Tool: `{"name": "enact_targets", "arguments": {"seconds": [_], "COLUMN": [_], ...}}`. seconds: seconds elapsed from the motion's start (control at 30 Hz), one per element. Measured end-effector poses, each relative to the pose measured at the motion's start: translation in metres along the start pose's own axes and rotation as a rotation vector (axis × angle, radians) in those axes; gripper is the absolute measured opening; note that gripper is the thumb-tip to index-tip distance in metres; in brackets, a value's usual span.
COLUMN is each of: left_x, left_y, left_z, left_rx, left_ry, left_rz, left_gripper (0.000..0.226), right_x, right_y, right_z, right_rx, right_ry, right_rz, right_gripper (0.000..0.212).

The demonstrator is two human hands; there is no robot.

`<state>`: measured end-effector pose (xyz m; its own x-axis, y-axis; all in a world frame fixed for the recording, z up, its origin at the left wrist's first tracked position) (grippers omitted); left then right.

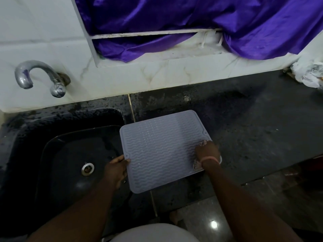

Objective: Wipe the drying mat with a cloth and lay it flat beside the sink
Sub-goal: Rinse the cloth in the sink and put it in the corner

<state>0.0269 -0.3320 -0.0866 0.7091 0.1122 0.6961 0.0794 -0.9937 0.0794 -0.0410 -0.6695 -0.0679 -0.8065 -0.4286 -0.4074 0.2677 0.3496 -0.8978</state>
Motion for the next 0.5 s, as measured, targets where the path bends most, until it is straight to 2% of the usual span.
{"name": "enact_targets", "arguments": {"seconds": [0.07,0.17,0.27,0.33,0.4,0.5], "left_x": [0.001,0.001,0.006,0.008,0.012,0.021], "left_y": [0.000,0.002,0.007,0.008,0.002,-0.016], "left_z": [0.000,-0.003,-0.008,-0.010,-0.013,-0.020], "left_rx": [0.004,0.009,0.049,0.067,0.070,0.191], "left_ry": [-0.001,-0.008,-0.006,-0.029,-0.067,-0.095], "left_rz": [0.004,0.019,0.023,0.022,-0.013,-0.163], "left_gripper": [0.037,0.034,0.026,0.026,0.027,0.033], "right_x": [-0.018,-0.054,-0.090,-0.106,-0.118,-0.123], "right_y": [0.004,0.024,0.055,0.066,0.061,0.054], "right_z": [-0.031,-0.100,-0.164,-0.184,-0.186,-0.170], "right_rx": [0.000,-0.079,-0.424,-0.662,-0.842,-0.973], "right_ry": [-0.027,-0.247,-0.553,-0.680,-0.652,-0.440], "right_rz": [0.017,0.079,0.151,0.217,0.304,0.530], "right_gripper": [0.040,0.028,0.029,0.024,0.012,0.009]}}
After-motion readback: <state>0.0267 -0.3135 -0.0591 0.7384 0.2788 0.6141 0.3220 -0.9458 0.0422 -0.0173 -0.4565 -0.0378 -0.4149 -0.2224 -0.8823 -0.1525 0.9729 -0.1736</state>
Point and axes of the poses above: each hand's wrist, its own z-axis towards the middle knuckle, its own y-axis out of the palm, x = y × z, the point moved 1 cm from there along z, towards the middle knuckle, and after that the axes turned 6 degrees about x, right-handed, at the moved point
